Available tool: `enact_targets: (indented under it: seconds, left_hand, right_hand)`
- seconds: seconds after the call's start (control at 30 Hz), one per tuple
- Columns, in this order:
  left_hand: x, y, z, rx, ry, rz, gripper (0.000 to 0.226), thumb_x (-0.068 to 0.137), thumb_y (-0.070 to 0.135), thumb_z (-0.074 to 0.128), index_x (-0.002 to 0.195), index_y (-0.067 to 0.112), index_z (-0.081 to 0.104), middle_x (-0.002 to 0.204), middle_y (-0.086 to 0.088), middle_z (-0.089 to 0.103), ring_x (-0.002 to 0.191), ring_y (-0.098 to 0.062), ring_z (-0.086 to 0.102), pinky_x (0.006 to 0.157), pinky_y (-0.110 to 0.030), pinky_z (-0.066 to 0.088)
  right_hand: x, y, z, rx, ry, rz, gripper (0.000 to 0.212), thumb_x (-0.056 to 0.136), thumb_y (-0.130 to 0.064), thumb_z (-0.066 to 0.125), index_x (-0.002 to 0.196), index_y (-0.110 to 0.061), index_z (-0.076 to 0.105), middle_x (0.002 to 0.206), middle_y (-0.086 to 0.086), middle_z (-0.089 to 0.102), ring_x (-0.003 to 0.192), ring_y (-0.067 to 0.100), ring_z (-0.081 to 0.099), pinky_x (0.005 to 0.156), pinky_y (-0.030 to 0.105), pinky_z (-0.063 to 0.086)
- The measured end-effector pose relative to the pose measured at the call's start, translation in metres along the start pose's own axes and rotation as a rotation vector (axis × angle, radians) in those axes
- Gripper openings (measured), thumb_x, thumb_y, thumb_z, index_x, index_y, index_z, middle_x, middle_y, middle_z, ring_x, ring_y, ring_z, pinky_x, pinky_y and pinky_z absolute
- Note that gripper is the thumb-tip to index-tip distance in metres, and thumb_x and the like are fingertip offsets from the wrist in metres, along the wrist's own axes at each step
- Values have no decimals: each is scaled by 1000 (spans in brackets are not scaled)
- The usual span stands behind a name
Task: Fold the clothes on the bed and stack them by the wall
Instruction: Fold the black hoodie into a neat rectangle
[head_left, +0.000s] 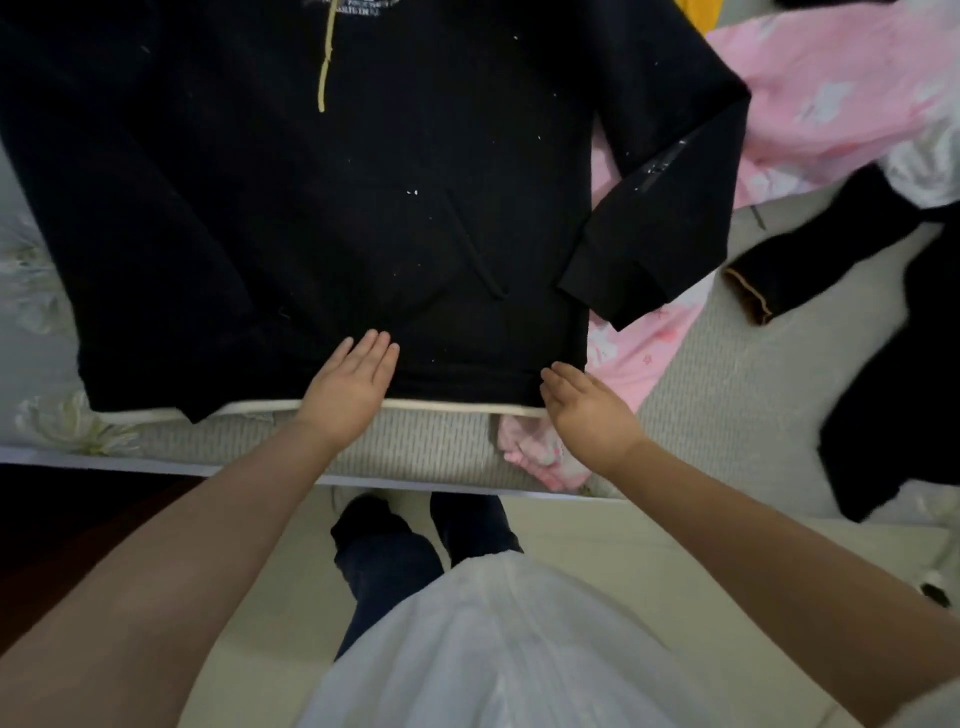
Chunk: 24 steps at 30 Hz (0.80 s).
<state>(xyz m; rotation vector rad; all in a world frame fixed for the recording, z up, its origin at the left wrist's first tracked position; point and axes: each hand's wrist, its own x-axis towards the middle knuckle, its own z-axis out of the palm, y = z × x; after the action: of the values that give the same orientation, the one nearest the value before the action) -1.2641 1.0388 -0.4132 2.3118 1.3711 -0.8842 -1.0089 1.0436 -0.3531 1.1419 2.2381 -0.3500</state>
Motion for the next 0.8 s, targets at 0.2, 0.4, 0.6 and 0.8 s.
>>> enact_targets:
  seconds: [0.2, 0.4, 0.6, 0.8]
  left_hand:
    - [-47, -2, -22, -48, -94, 169, 62, 93, -7, 28, 145, 1, -4, 155, -16, -2, 143, -25, 2, 115, -34, 4]
    - [-88, 19, -1, -231, -294, 275, 59, 98, 12, 34, 147, 10, 0, 156, -8, -2, 143, -21, -2, 115, -34, 3]
    - [-99, -13, 11, -320, 119, -156, 70, 93, 34, 45, 147, 11, 5, 155, -9, 3, 142, -30, -4, 115, -42, 0]
    - [-89, -79, 21, -573, 44, -665, 99, 83, 46, 59, 145, 4, -5, 153, -20, -3, 141, -38, 1, 114, -47, 12]
  right_hand:
    - [-35, -32, -20, 80, -204, 72, 36, 94, -10, 34, 126, -3, 50, 137, 11, 44, 130, 24, 35, 109, 33, 27]
    - [-68, -81, -4, 73, -488, 209, 53, 93, -2, 37, 143, -2, 20, 154, 15, 9, 143, 28, 4, 116, 37, 14]
    - [-27, -106, -16, 83, -362, 230, 41, 88, -11, 44, 129, -9, 43, 133, 12, 44, 127, 29, 34, 102, 36, 33]
    - [37, -106, -42, 193, -127, 14, 44, 92, -17, 40, 136, -12, 39, 143, 6, 34, 138, 23, 22, 110, 36, 23]
